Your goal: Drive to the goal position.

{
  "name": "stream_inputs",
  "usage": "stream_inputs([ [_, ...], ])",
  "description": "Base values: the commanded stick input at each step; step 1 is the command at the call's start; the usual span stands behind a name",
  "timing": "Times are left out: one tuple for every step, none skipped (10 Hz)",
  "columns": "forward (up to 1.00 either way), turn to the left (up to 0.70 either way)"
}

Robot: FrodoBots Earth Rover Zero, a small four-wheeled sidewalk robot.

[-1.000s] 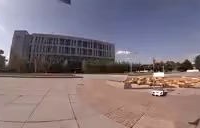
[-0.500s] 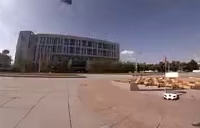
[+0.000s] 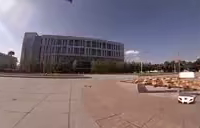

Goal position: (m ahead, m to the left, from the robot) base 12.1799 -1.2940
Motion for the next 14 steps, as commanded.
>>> stream_inputs([
  [0.7,0.0],
  [0.7,0.0],
  [0.7,0.0],
  [0.7,0.0],
  [0.7,0.0],
  [0.7,0.0],
  [0.7,0.0],
  [0.7,0.0],
  [0.7,0.0],
  [0.7,0.0],
  [0.7,0.0],
  [0.7,0.0],
  [0.7,0.0],
  [0.7,0.0],
])
